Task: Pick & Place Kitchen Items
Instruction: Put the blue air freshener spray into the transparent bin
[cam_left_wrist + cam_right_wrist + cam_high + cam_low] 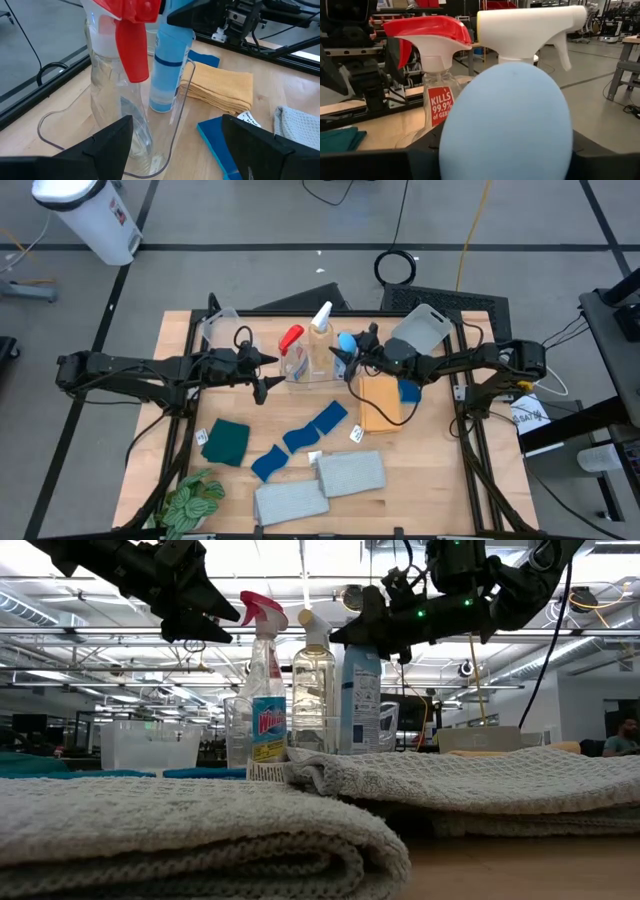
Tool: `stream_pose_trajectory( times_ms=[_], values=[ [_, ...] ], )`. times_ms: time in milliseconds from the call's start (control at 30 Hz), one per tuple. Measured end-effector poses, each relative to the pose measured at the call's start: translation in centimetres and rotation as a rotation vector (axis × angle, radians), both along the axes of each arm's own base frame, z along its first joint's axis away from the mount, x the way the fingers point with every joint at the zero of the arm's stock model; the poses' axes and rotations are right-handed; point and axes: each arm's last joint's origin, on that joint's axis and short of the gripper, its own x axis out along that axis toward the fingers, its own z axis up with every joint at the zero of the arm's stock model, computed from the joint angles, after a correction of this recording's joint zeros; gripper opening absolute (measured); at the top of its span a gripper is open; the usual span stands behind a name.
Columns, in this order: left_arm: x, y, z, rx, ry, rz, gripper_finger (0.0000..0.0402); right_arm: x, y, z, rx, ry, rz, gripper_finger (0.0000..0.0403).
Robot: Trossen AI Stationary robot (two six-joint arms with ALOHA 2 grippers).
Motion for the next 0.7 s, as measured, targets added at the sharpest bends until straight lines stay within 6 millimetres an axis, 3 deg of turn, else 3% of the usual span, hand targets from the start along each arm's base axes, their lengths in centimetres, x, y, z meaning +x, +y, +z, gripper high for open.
stream_pose_trajectory(
  times_ms=[167, 433, 700],
  values=[
    [0.0, 0.0, 0.0, 0.000, 0.000, 0.000, 0.0308, 0.0, 0.0, -0.1, -0.003, 0.009, 0.001, 0.0209],
    [0.0, 0.0, 0.0, 0.000, 0.000, 0.000, 0.0308, 0.0, 0.2, -0.1, -0.023, 0.015, 0.008, 0.0279],
    [0.0, 0.0, 0.0, 0.000, 0.000, 0.000, 0.0308, -0.1, 1.6, 0.8, -0.090, 0.019, 0.050, 0.0321]
  ],
)
